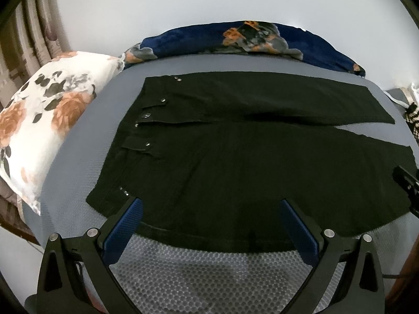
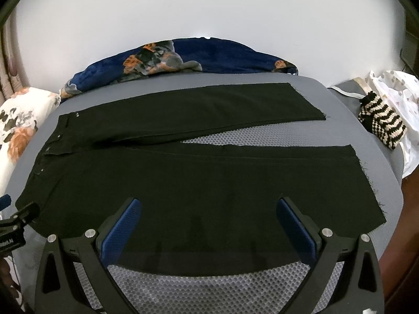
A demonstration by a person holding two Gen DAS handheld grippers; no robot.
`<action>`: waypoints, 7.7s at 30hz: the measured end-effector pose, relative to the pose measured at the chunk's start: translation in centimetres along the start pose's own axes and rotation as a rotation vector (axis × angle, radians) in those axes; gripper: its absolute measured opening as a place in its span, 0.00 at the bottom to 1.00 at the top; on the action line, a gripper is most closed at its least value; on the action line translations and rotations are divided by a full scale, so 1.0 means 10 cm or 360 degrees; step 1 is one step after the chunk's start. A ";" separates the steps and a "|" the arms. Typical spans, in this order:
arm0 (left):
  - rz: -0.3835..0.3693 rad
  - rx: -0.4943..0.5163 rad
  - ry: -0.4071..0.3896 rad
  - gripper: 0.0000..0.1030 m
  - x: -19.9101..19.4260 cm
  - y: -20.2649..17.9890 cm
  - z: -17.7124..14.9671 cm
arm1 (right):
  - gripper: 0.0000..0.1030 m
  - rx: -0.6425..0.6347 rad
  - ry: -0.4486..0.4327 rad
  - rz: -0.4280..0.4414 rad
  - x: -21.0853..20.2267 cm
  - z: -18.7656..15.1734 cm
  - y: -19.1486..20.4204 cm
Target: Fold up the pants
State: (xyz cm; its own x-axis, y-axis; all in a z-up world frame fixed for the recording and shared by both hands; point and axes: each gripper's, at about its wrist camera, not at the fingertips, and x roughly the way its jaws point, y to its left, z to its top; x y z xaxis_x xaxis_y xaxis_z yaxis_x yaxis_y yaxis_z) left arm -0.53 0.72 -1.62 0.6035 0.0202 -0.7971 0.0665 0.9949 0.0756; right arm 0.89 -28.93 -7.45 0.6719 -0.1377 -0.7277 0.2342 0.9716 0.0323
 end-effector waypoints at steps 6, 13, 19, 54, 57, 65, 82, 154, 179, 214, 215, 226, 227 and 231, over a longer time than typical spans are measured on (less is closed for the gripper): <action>0.0013 -0.0024 0.0016 1.00 0.03 0.04 -0.01 | 1.00 -0.0025 -0.0010 -0.0011 0.00 0.00 0.02; 0.0016 -0.0017 0.0031 1.00 0.04 0.04 -0.02 | 1.00 -0.0021 -0.0007 -0.0004 0.00 0.00 0.02; 0.0017 -0.0024 0.0051 1.00 0.07 0.04 -0.03 | 1.00 -0.0027 0.0002 0.0000 0.01 -0.01 0.02; -0.0024 -0.0090 0.0084 1.00 0.16 0.15 0.01 | 1.00 -0.0038 0.0021 0.0021 0.08 -0.02 0.07; -0.0027 -0.0110 0.0076 1.00 0.19 0.26 0.13 | 1.00 -0.0001 0.0027 0.0060 0.10 -0.01 0.06; -0.0020 -0.0129 -0.0003 1.00 0.30 0.71 0.71 | 1.00 0.0003 -0.0063 0.0213 0.09 0.10 0.21; -0.0418 -0.0468 0.0061 0.67 1.48 1.91 1.82 | 1.00 0.0052 0.0047 0.0300 0.90 0.93 0.48; -0.1246 -0.0329 -0.0166 0.07 1.74 1.71 2.22 | 0.37 -0.1460 0.0941 0.1148 3.29 2.53 1.07; -0.1000 -0.0324 -0.0180 0.07 2.32 1.72 2.30 | 0.07 -0.1327 0.0202 0.0185 2.34 2.22 0.91; -0.1092 0.0403 0.0348 0.44 1.57 1.81 0.18 | 0.05 -0.1003 0.0441 0.0313 0.64 0.00 0.53; -0.1065 0.0384 0.0330 0.50 1.53 1.84 0.16 | 0.05 -0.0996 0.0451 0.0315 0.65 0.00 0.53; -0.0978 -0.0395 0.0380 0.53 1.22 2.42 -0.06 | 0.05 -0.0963 0.0397 0.0336 0.62 0.02 0.53; -0.1014 -0.0463 0.0397 0.53 1.23 2.41 -0.08 | 0.05 -0.0955 0.0387 0.0339 0.61 0.02 0.53; -0.1088 -0.0706 0.0520 0.53 1.36 2.27 -0.12 | 0.05 -0.0946 0.0356 0.0343 0.58 0.03 0.54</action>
State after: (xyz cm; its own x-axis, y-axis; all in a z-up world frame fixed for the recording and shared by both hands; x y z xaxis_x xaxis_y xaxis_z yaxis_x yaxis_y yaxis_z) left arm 8.22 23.74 -11.44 0.2821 -0.6349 -0.7193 -0.0258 0.7445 -0.6672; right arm 6.30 -24.58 -11.27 0.4833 0.0521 -0.8739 -0.3589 0.9223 -0.1435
